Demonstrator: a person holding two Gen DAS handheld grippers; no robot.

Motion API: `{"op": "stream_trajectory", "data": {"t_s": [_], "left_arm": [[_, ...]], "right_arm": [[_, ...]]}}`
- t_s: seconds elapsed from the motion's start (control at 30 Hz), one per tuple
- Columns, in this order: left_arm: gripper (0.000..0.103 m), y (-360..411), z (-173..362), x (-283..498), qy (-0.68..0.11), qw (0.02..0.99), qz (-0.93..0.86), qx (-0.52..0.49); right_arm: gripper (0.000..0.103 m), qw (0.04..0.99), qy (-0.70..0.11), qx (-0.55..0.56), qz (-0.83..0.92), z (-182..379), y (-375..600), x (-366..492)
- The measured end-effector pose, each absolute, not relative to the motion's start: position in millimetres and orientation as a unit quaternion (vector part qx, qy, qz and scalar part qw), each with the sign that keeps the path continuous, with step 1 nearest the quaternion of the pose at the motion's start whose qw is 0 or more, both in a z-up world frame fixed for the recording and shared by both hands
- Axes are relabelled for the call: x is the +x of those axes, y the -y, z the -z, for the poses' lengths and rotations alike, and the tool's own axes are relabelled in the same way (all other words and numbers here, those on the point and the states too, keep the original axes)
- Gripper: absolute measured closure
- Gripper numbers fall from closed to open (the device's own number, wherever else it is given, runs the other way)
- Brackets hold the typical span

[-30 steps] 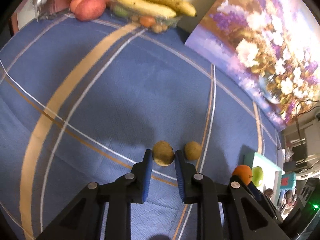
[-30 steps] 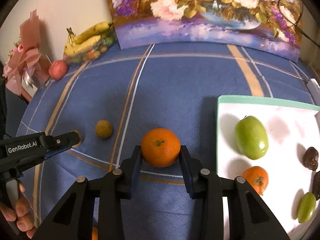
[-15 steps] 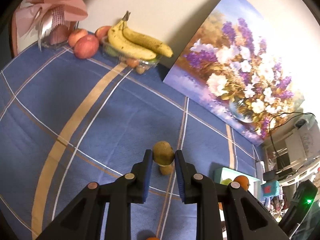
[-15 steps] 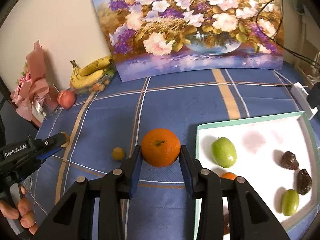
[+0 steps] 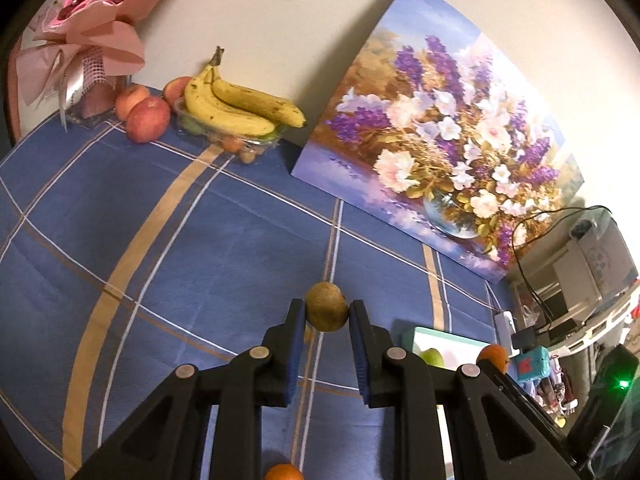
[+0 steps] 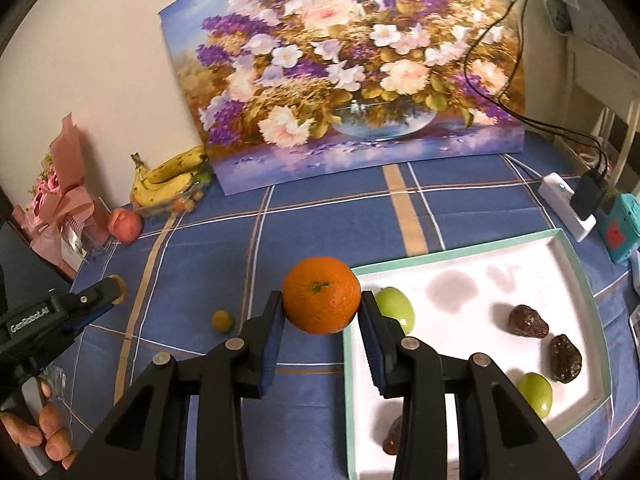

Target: Organize fruits

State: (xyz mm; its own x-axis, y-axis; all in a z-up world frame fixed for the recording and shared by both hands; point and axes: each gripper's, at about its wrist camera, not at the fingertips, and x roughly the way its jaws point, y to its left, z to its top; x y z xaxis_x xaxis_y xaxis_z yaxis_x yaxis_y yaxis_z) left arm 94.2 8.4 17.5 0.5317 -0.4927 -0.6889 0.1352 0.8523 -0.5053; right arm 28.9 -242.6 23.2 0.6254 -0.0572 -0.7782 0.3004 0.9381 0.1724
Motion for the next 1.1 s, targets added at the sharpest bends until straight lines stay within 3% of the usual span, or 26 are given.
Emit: {"op": "stream_trajectory", "data": {"t_s": [0.57, 1.1], "left_arm": [[0.079, 41.5, -16.5, 77.3, -0.467, 0.84, 0.229, -0.157], [0.079, 165.8, -10.9, 30.8, -0.474, 0.812, 0.339, -0.034]], "right_arm": [[0.064, 0.866, -0.433, 0.19, 0.163, -7.5, 308.5, 6.4], [0.064, 0.845, -0.408, 0.231, 0.257, -2.3, 387.9, -27.3]]}}
